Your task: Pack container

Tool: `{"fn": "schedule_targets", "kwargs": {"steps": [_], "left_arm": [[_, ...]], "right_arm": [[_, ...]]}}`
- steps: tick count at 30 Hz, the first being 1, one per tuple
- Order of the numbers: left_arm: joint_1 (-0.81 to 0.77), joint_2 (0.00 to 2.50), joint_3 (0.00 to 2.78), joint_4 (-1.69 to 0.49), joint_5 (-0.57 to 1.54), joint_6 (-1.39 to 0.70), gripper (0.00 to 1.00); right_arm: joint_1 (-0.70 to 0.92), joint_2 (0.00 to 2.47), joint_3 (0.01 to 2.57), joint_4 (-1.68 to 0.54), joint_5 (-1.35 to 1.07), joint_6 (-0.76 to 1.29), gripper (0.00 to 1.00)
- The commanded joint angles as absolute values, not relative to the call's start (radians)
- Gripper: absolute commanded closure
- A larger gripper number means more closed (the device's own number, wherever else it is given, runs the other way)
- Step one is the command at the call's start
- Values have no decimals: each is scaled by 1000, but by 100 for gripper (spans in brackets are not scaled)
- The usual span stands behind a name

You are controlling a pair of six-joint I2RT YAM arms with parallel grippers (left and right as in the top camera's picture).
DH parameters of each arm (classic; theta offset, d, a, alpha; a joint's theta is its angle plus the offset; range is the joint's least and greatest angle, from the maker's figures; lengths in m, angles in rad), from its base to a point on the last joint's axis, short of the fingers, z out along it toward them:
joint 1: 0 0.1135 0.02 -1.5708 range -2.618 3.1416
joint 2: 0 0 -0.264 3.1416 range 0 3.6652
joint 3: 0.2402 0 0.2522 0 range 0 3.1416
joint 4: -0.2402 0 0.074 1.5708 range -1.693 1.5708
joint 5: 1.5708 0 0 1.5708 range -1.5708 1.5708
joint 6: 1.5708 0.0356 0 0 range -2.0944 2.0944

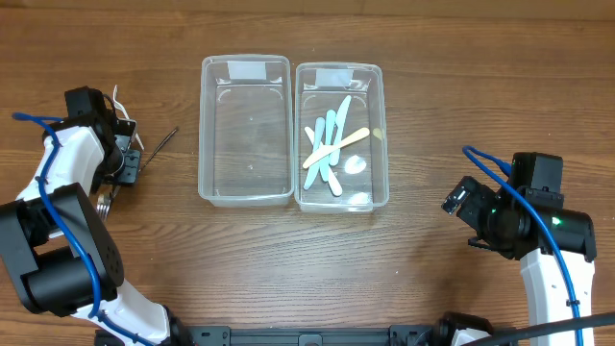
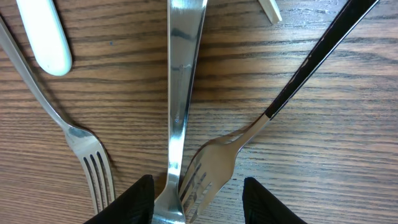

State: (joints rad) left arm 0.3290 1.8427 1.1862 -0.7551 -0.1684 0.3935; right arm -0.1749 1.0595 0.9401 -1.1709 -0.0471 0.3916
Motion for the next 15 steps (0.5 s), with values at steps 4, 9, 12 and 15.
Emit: {"fn": "schedule_targets", "kwargs": {"steps": [4, 9, 12, 15], "left_arm": [[318, 1861, 1159, -723, -141, 373, 54], [313, 1861, 1119, -686, -141, 373, 53], [313, 1861, 1112, -678, -140, 373, 53], [313, 1861, 1104, -675, -140, 373, 53]], "right_arm": [[-172, 1056, 942, -1167, -38, 388, 0], [-172, 1056, 942, -1167, -38, 388, 0], [-172, 1056, 942, -1168, -38, 388, 0], [-172, 1056, 942, -1168, -38, 388, 0]]}}
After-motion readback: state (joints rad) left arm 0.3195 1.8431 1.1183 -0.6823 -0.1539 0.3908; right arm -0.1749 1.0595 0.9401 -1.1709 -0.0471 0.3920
